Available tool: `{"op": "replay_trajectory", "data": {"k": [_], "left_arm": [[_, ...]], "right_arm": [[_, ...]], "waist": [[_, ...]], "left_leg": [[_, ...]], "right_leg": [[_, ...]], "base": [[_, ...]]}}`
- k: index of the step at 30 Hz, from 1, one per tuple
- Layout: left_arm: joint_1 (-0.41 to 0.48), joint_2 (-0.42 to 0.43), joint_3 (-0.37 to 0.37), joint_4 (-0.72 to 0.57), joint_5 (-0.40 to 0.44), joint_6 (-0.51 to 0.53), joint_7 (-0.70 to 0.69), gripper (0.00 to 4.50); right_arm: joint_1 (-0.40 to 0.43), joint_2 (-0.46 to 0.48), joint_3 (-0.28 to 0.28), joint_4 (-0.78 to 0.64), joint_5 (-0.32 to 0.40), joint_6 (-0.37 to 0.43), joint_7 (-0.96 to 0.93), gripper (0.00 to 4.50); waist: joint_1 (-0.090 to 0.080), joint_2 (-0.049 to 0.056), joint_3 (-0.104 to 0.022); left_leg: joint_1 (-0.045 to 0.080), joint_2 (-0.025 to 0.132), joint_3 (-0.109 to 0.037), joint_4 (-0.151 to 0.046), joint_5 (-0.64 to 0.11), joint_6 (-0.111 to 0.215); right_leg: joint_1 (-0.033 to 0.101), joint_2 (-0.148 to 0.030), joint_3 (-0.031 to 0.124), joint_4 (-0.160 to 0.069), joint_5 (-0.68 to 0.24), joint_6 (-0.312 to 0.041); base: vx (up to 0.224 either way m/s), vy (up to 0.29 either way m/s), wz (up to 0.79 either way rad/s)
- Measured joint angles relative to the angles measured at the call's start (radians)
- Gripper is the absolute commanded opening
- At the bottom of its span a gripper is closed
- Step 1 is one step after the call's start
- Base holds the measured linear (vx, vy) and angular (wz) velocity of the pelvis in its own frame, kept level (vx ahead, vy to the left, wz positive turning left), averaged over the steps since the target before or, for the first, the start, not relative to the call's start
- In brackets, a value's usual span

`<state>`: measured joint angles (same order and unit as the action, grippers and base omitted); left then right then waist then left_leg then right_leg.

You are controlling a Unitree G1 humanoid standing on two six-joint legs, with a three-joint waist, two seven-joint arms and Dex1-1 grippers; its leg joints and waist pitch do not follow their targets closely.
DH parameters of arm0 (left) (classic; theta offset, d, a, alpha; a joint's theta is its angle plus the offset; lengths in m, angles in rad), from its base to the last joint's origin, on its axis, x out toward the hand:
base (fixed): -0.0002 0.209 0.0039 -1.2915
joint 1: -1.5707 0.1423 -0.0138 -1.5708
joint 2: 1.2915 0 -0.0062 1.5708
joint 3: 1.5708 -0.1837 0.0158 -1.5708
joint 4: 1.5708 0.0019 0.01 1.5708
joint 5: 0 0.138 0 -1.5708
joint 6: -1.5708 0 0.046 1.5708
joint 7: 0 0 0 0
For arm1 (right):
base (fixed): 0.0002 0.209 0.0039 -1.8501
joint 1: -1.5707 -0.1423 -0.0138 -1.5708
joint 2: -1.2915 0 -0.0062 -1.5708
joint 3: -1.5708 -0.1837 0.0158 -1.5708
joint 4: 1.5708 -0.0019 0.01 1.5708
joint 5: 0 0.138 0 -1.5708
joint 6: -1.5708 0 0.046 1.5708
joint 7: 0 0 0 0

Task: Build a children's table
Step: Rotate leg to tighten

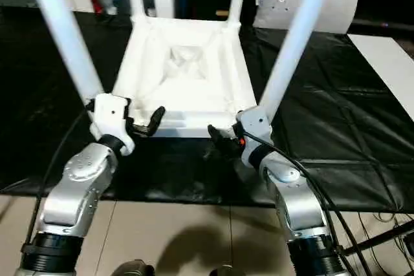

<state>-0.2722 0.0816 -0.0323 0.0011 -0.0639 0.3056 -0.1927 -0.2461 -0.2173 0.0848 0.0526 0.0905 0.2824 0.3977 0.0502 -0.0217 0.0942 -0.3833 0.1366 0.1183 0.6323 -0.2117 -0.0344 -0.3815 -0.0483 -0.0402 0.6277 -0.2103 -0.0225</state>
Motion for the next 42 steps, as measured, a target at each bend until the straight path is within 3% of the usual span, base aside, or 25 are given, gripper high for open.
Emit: {"op": "replay_trajectory", "data": {"k": [3, 8, 18, 42], "left_arm": [[0.002, 0.004, -0.006, 0.000, -0.002, -0.004, -0.004, 4.48], [0.008, 0.006, -0.014, 0.000, -0.006, -0.007, -0.017, 4.48], [0.008, 0.007, -0.015, 0.000, -0.010, -0.007, -0.023, 4.48], [0.009, 0.009, -0.024, 0.000, -0.011, -0.007, -0.041, 4.48]], "right_arm": [[0.000, 0.000, 0.000, 0.000, 0.000, 0.000, 0.000, 4.50], [0.000, 0.000, 0.000, 0.000, 0.000, 0.000, 0.000, 4.50], [0.000, 0.000, 0.000, 0.000, 0.000, 0.005, 0.000, 4.50], [0.000, 0.000, 0.000, 0.000, 0.004, 0.022, 0.002, 4.50]], "waist": [[-0.005, 0.000, 0.002], [-0.015, -0.001, 0.003], [-0.016, -0.001, 0.003], [-0.015, -0.001, 0.003]], "left_leg": [[0.001, 0.003, 0.014, -0.001, 0.000, 0.000], [0.000, 0.004, 0.023, -0.006, 0.005, 0.001], [-0.004, 0.006, 0.030, -0.021, 0.014, 0.008], [-0.008, 0.009, 0.039, -0.026, 0.015, 0.008]], "right_leg": [[-0.001, -0.007, -0.001, 0.000, 0.000, 0.002], [-0.002, -0.011, 0.000, -0.007, 0.006, 0.013], [-0.008, -0.010, -0.001, -0.018, 0.014, 0.012], [-0.017, -0.010, 0.002, -0.018, 0.013, 0.012]], "base": [[-0.035, 0.011, 0.03], [0.000, 0.000, 0.00], [0.000, 0.000, 0.00], [0.000, 0.000, 0.00]]}}
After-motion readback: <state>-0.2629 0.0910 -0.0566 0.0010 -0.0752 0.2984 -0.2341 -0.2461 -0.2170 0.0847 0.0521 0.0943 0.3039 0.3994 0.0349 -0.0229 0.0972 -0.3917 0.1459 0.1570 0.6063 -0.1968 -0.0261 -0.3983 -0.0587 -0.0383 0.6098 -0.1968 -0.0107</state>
